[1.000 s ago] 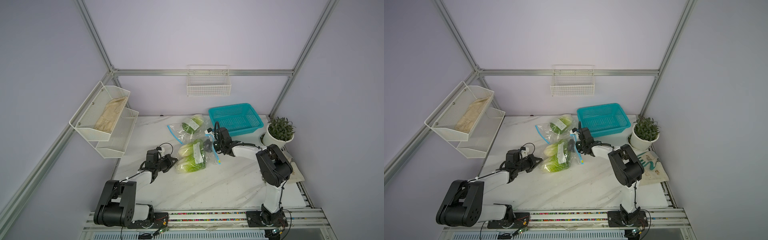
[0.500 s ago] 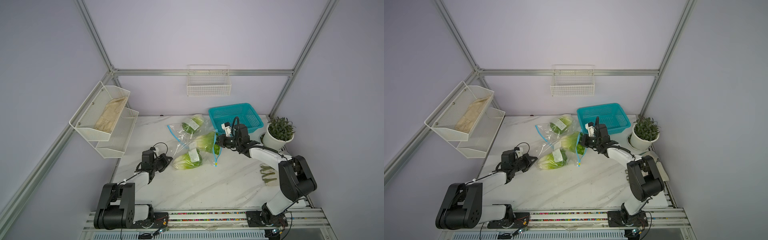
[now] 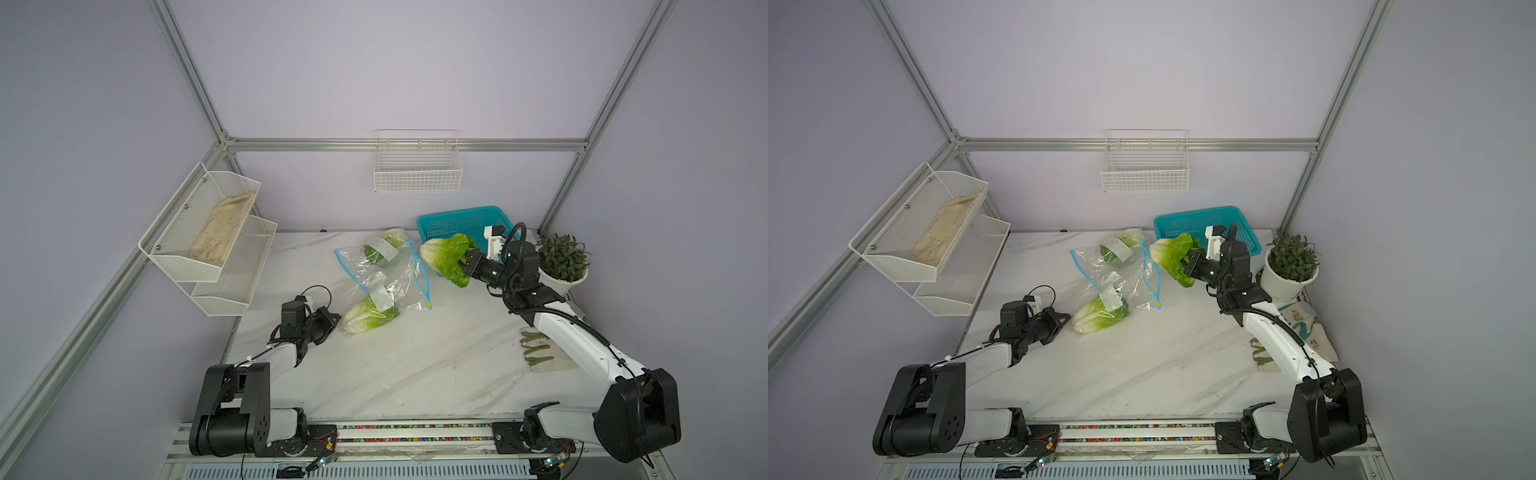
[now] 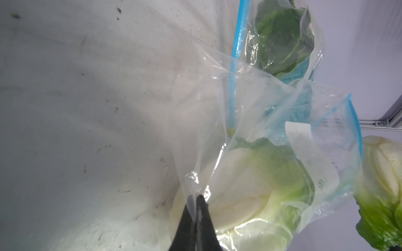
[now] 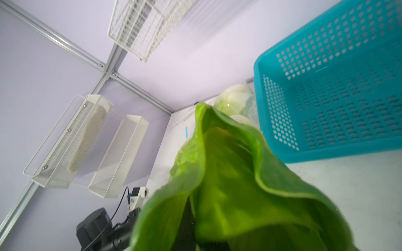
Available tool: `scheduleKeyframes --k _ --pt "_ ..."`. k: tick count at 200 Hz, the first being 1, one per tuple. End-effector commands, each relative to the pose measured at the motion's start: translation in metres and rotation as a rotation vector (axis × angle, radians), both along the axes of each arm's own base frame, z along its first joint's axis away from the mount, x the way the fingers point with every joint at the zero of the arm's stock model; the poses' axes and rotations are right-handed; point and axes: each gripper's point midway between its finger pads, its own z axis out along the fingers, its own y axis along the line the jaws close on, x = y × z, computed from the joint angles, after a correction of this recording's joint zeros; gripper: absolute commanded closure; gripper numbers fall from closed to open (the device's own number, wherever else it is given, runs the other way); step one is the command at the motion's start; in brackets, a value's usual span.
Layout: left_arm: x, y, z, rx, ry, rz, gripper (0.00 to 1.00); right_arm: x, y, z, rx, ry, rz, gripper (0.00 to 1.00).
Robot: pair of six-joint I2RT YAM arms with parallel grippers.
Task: Open the zip-top bag and take out the chinese cabbages
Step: Place the Chinese cabbage in the basket.
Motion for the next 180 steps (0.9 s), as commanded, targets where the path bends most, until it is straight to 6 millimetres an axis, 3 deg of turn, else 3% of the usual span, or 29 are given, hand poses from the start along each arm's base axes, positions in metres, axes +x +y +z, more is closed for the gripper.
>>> scheduleKeyframes --k 1,12,21,63,97,137,169,180 --pt "0.012 0.000 0.012 0.003 -0.048 -0.017 1.00 0.028 -0.033 0.030 0.027 -0.114 -0.206 1.00" --pt "0.014 -0.003 0.016 -0.012 -0.057 -0.032 1.00 0.040 -0.040 0.034 0.059 -0.140 -0.240 1.00" --pt "0.015 -0.006 0.019 -0.022 -0.063 -0.046 1.00 0.058 -0.043 0.021 0.064 -0.123 -0.269 1.00" --pt "0.015 -0.010 0.023 -0.019 -0.064 -0.091 1.00 0.122 -0.037 -0.002 0.095 -0.114 -0.308 1.00" --pt "0.016 -0.014 0.029 -0.030 -0.077 -0.112 1.00 0.162 -0.030 -0.043 0.092 -0.043 -0.326 1.00" --pt "0.016 -0.014 0.033 -0.014 -0.081 -0.126 1.00 0.194 -0.022 -0.084 0.099 0.026 -0.325 1.00" --pt "0.016 -0.014 0.034 -0.019 -0.080 -0.129 1.00 0.204 -0.014 -0.099 0.110 0.065 -0.304 1.00" --pt "0.016 -0.015 0.035 -0.017 -0.083 -0.131 1.00 0.203 -0.014 -0.100 0.106 0.067 -0.301 0.87"
